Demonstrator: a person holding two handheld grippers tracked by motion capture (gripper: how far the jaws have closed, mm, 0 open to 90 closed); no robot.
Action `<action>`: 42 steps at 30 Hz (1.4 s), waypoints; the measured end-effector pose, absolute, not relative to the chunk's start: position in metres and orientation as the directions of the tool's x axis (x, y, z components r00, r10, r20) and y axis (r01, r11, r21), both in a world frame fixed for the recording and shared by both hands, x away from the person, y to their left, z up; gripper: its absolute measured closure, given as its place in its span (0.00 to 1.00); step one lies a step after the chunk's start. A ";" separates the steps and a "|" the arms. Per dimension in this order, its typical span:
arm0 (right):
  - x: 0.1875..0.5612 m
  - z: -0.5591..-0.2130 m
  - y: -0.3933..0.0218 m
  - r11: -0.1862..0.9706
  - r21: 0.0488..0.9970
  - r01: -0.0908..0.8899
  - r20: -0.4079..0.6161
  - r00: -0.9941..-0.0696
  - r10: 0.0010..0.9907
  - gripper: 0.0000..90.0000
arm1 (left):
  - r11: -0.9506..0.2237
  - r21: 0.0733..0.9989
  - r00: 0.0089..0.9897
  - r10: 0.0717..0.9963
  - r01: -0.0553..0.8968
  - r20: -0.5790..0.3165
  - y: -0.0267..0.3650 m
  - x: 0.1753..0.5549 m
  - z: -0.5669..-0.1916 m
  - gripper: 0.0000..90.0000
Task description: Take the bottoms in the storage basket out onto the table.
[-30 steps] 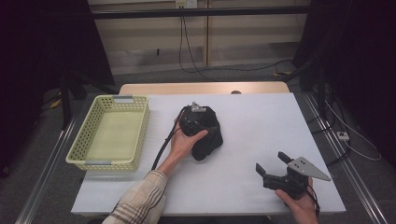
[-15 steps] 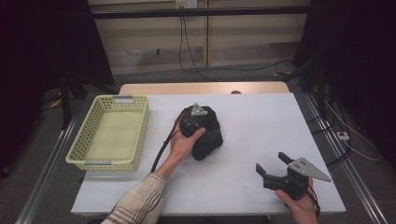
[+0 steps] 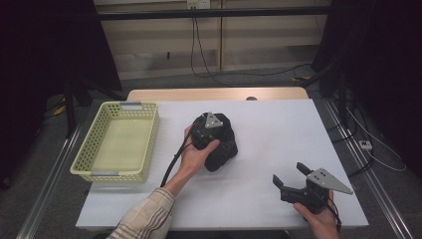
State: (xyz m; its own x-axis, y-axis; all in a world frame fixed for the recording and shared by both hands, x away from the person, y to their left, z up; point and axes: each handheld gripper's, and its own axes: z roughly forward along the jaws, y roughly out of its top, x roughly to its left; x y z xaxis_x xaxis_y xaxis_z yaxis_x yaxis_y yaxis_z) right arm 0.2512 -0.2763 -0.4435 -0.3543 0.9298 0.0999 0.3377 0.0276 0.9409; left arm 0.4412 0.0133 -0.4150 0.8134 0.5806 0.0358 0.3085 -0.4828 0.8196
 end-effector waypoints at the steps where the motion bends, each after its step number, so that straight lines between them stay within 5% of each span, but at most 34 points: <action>1: 0.251 -0.444 -0.276 0.027 0.941 0.338 0.101 -0.355 0.930 0.06 | -0.475 0.826 0.813 0.581 0.304 0.035 0.014 0.440 -0.415 0.08; 42: 0.251 -0.443 -0.276 0.031 0.942 0.333 0.096 -0.357 0.929 0.06 | -0.373 0.888 0.783 0.621 0.270 0.022 0.059 0.396 -0.393 0.06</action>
State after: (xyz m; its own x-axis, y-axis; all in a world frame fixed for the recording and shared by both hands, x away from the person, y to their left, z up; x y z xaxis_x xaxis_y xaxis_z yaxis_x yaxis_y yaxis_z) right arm 0.2512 -0.2758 -0.4433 -0.3572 0.9291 0.0961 0.3333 0.0307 0.9423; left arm 0.3959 0.0595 -0.3928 0.7833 0.6212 0.0225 0.2704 -0.3730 0.8875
